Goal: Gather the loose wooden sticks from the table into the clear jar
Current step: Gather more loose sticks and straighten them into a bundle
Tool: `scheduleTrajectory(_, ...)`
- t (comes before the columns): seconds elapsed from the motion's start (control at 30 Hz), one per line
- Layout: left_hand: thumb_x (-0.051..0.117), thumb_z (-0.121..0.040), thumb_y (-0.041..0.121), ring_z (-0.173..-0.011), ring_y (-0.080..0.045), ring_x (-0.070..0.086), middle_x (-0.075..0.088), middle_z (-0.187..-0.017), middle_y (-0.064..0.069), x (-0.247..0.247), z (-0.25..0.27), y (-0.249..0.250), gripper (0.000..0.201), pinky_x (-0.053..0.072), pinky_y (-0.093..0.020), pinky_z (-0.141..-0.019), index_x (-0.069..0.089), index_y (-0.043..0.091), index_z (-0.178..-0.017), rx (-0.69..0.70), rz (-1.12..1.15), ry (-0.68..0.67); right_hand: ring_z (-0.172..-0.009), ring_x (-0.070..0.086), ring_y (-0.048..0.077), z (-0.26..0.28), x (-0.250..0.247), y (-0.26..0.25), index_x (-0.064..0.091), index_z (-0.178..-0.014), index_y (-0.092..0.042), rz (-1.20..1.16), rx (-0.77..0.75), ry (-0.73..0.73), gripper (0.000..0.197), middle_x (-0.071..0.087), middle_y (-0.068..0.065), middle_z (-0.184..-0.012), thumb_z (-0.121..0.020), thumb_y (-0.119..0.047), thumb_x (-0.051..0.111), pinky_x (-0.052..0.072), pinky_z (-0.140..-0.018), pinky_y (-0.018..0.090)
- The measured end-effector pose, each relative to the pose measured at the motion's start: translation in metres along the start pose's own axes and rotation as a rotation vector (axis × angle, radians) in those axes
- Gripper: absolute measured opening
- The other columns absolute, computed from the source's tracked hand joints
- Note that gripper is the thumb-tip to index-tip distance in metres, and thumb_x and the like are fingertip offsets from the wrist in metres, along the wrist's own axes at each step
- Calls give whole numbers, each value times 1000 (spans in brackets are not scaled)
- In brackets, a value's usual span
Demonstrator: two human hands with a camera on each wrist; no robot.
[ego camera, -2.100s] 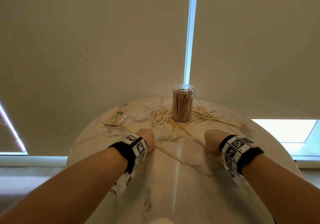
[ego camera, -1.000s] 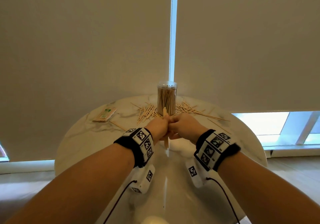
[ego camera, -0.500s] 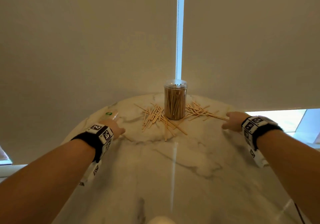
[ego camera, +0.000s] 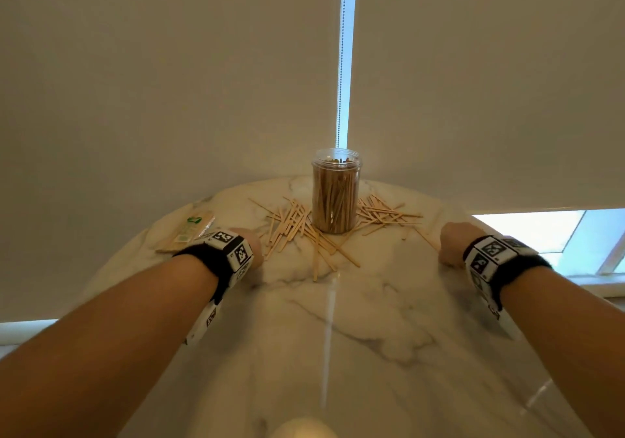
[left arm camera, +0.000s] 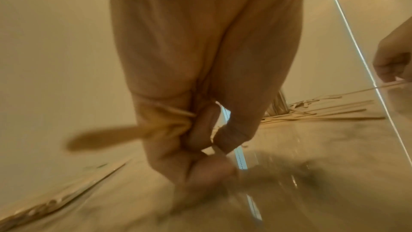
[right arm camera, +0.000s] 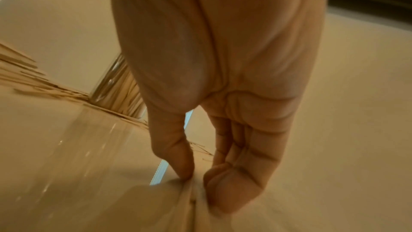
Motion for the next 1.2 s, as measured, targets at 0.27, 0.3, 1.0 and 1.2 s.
scheduleTrajectory(0.27,45,-104,17,-121,-30,57,58,-134,-16,-39,-62,12,34,44,-31,-98,59,2,-130,35,183,89,-56,47,15,6,-1,1,51,-69,-10,-129,84,-130,28,53,4,-67,-90,-20,66,47,-67,26)
scheduleTrajectory(0.3,40,-105,12,-126,-31,53,56,-137,-19,-45,-66,20,36,41,-31,-100,55,-3,-133,37,214,95,-55,46,15,7,-1,0,49,-67,-10,-129,85,-129,30,52,4,-66,-91,-19,65,47,-66,26)
scheduleTrajectory(1.0,65,-90,26,-106,-20,65,66,-120,-3,-15,-43,50,28,52,-25,-83,64,16,-117,111,-103,35,-75,54,17,56,-4,-35,58,-95,-11,-83,-81,-127,8,51,0,-74,-96,-19,58,42,-62,23)
scheduleTrajectory(1.2,53,-100,28,-126,-26,54,46,-148,-9,-6,-5,32,63,48,-34,-101,25,14,-154,88,127,84,-85,55,19,81,-1,-46,62,-111,-8,-150,-135,-74,18,56,3,-92,-97,-16,55,46,-74,25)
Point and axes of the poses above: each hand's wrist, its own z-axis away from the middle knuckle, its own x-axis out of the palm, y = z × x, the point moved 1 cm from there along -z, towards the middle knuckle
